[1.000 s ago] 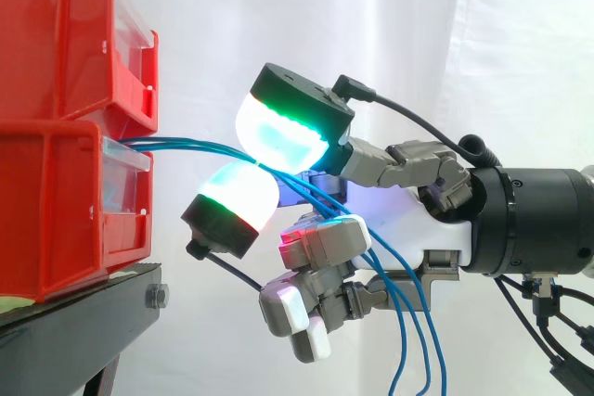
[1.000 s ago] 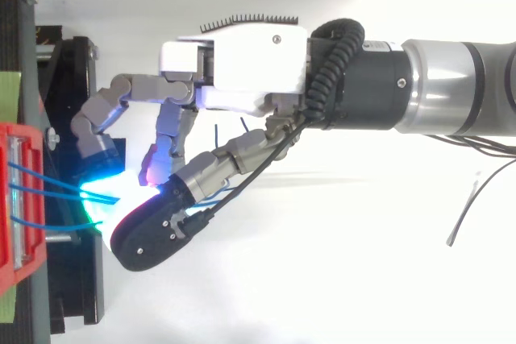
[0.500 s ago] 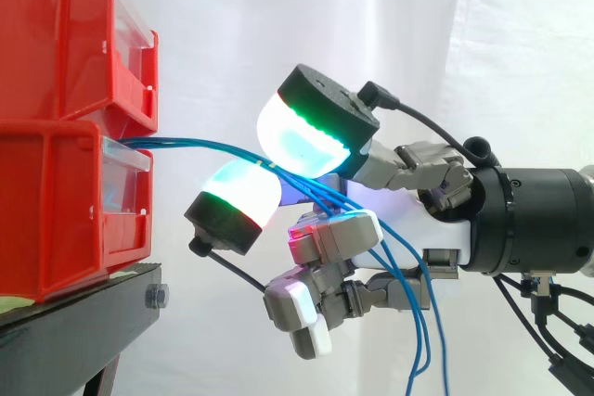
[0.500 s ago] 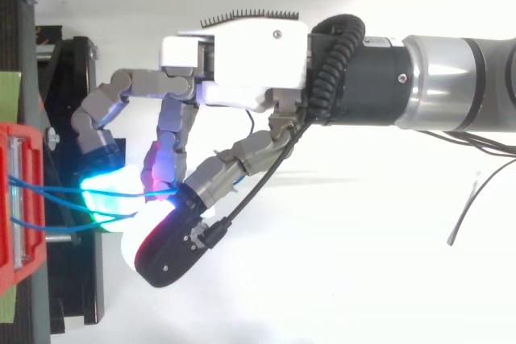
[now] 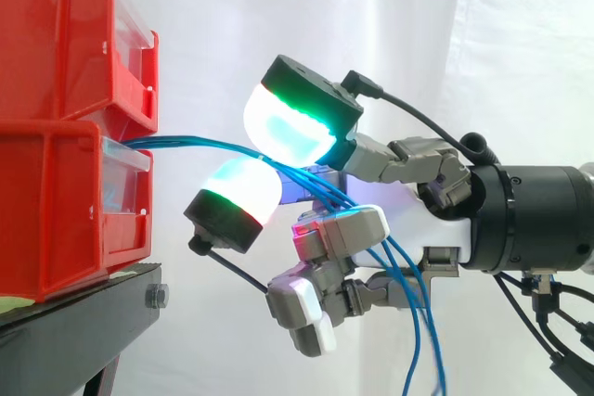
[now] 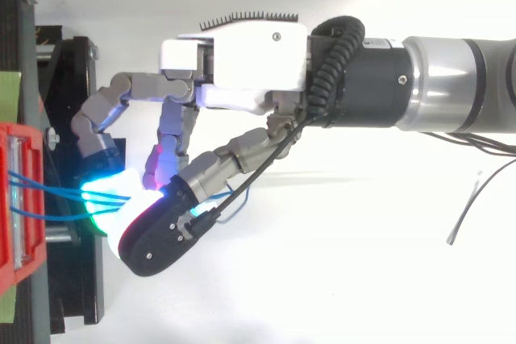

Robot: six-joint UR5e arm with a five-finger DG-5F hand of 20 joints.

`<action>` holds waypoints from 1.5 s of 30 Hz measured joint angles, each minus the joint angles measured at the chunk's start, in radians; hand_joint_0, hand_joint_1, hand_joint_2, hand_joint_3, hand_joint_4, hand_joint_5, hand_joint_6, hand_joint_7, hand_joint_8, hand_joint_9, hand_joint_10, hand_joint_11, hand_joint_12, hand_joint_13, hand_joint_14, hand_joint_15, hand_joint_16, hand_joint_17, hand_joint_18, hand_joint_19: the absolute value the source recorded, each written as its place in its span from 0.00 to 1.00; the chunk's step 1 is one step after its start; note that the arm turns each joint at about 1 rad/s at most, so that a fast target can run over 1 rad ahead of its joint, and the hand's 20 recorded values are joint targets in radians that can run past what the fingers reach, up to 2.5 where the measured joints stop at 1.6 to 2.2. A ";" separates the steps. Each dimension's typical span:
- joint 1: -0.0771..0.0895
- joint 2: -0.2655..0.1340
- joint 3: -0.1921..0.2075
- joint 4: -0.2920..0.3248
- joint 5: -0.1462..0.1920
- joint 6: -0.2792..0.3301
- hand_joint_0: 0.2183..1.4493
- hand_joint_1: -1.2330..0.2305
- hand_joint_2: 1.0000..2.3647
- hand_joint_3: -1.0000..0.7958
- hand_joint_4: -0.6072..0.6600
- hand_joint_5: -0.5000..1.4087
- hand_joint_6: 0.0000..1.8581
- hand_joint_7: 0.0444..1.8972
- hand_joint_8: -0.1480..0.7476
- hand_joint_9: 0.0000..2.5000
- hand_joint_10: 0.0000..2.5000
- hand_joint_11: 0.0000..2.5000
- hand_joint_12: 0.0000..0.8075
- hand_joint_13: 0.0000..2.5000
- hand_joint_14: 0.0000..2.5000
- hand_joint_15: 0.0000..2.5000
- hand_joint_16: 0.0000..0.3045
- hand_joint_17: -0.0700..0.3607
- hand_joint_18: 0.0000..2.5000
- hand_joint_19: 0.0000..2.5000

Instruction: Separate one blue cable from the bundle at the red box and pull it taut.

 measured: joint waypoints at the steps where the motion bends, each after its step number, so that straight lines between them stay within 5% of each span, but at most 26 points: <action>1: 0.000 0.000 0.001 -0.001 0.000 0.000 0.31 0.40 0.01 0.33 0.49 0.20 0.47 0.60 0.49 0.59 0.01 0.49 0.44 0.47 0.01 0.29 0.17 0.43 0.39 0.35; 6: 0.001 0.000 0.002 -0.002 0.001 0.001 0.30 0.44 0.01 0.37 0.50 0.19 0.46 0.60 0.49 0.57 0.01 0.49 0.46 0.46 0.01 0.29 0.17 0.44 0.38 0.35; 10: 0.002 0.000 0.000 -0.002 0.000 0.001 0.34 0.28 0.01 0.38 0.50 0.18 0.46 0.58 0.48 0.53 0.01 0.51 0.45 0.44 0.01 0.29 0.17 0.44 0.38 0.34; 14: 0.001 0.000 0.003 -0.001 0.001 0.001 0.40 0.22 0.00 0.28 0.51 0.17 0.47 0.57 0.48 0.52 0.01 0.50 0.43 0.44 0.01 0.28 0.17 0.44 0.37 0.31; 19: -0.002 0.000 0.010 -0.007 0.000 0.001 0.26 0.29 0.00 0.28 0.54 0.18 0.47 0.57 0.50 0.55 0.01 0.50 0.45 0.45 0.01 0.28 0.18 0.45 0.39 0.32; 33: -0.002 0.000 0.010 -0.020 -0.001 0.001 0.19 0.46 0.00 0.28 0.55 0.19 0.47 0.56 0.54 0.60 0.01 0.48 0.49 0.48 0.01 0.28 0.20 0.48 0.43 0.32; 40: -0.001 0.000 0.010 -0.021 -0.001 0.001 0.29 0.53 0.00 0.28 0.53 0.20 0.46 0.59 0.49 0.60 0.01 0.50 0.45 0.47 0.01 0.29 0.17 0.44 0.40 0.35; 45: -0.001 0.000 0.010 -0.019 0.001 0.001 0.33 0.49 0.00 0.29 0.51 0.20 0.46 0.58 0.50 0.60 0.01 0.50 0.45 0.47 0.01 0.29 0.17 0.43 0.40 0.35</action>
